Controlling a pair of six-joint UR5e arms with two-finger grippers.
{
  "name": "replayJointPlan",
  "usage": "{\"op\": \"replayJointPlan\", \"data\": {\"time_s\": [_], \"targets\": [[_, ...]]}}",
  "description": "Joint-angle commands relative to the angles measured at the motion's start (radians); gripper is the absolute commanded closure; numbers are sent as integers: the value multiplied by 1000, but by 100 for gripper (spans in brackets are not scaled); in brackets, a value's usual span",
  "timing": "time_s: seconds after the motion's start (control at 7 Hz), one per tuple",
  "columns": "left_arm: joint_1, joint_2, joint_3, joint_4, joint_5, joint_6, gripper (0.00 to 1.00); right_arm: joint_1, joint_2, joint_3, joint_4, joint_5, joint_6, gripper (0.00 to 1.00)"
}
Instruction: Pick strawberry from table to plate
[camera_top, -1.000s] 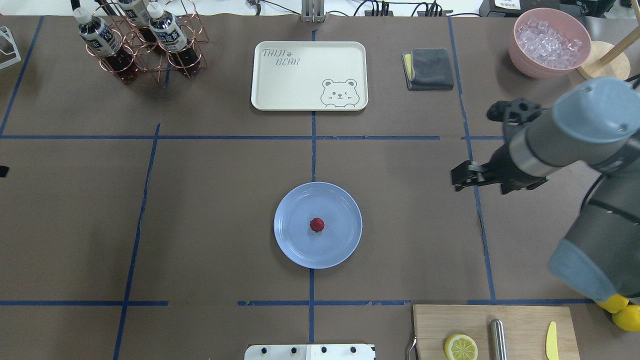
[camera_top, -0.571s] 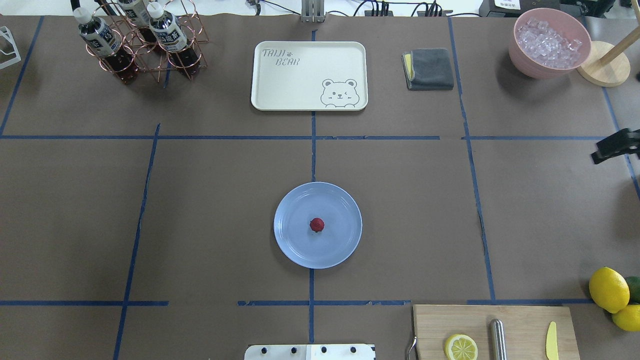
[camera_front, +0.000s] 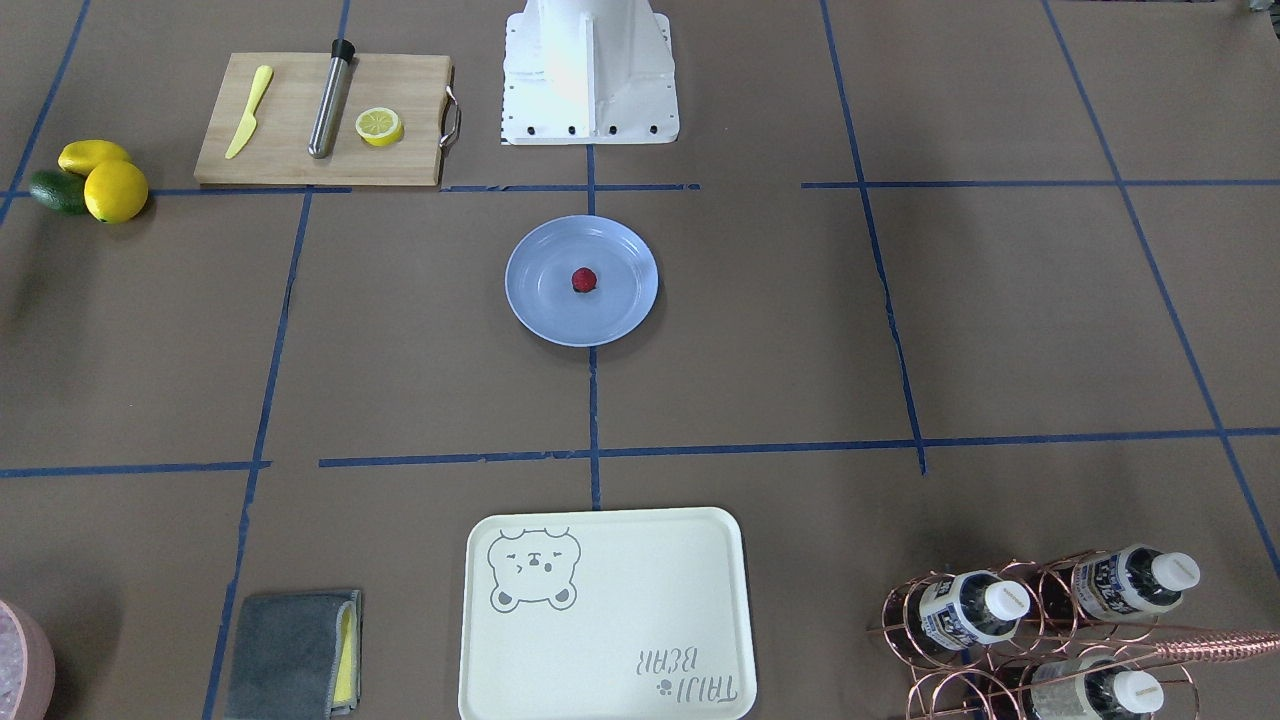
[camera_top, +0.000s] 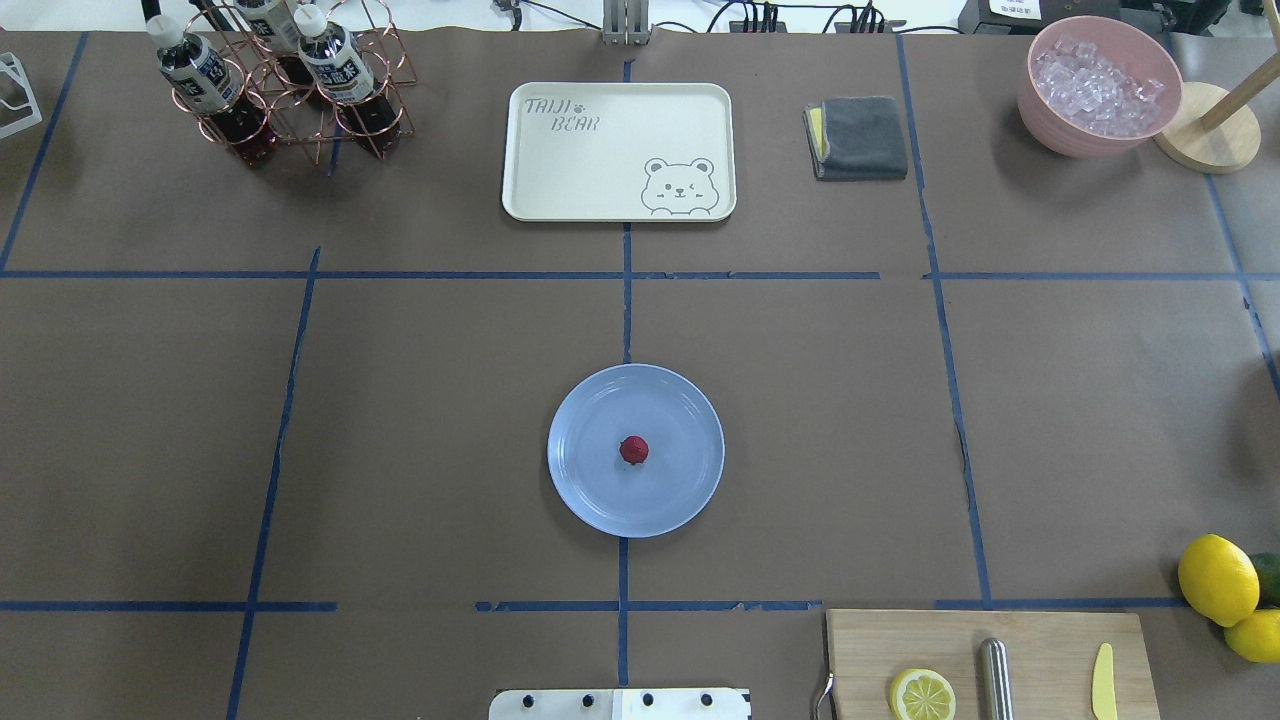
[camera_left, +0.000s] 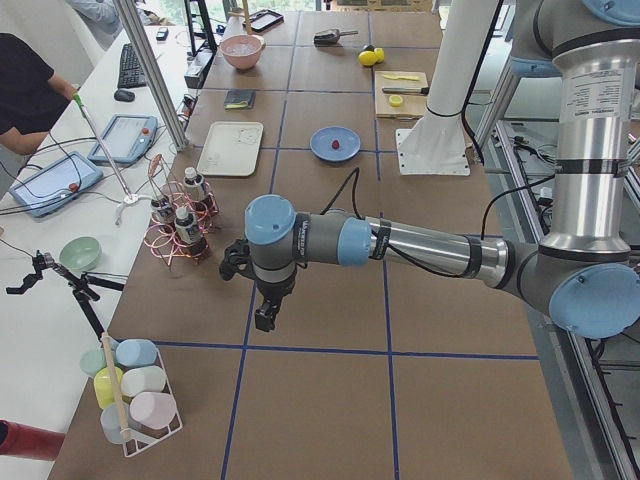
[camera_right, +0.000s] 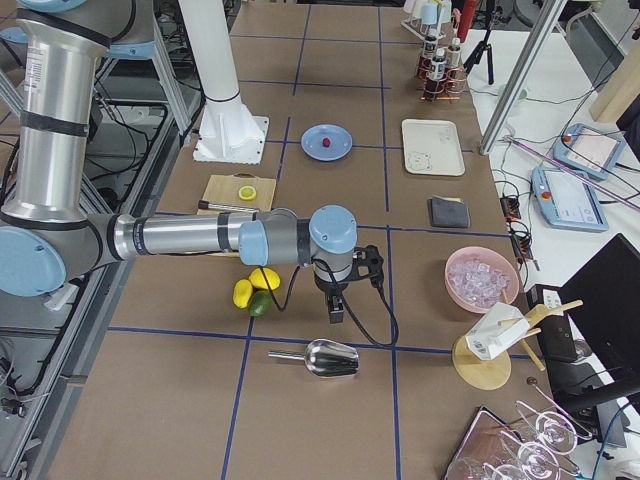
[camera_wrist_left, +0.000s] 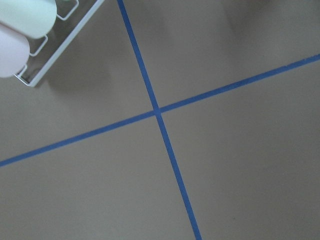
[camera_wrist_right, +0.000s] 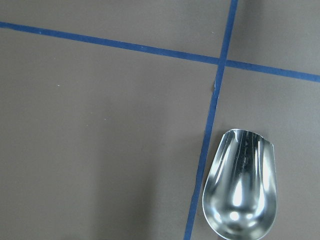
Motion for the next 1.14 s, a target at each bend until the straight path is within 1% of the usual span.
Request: {"op": "replayJointPlan", "data": {"time_s": [0.0, 0.14, 0.29, 0.43, 0.57, 0.86, 1.0], "targets": [[-1, 2, 30, -1, -27, -4, 0, 7, -7, -15, 4, 44, 3, 0], [-1, -2, 29, 0, -26, -31, 0, 7, -7, -11, 1, 61, 6, 0], [-2, 5, 12, 0, -21, -115, 0, 5, -4, -11, 1, 50, 7, 0], [-2, 7, 18, 0, -19, -113, 0, 5, 2, -11, 1, 47, 44, 0], [-2, 7, 26, -1, -18, -109, 0, 1, 7, -7, 5, 5, 119, 0], [-2, 7, 18, -68, -13, -117, 0, -8, 15, -6, 5, -34, 124, 0], [-2, 2, 18, -107, 17, -117, 0, -10, 15, -6, 5, -43, 124, 0]]}}
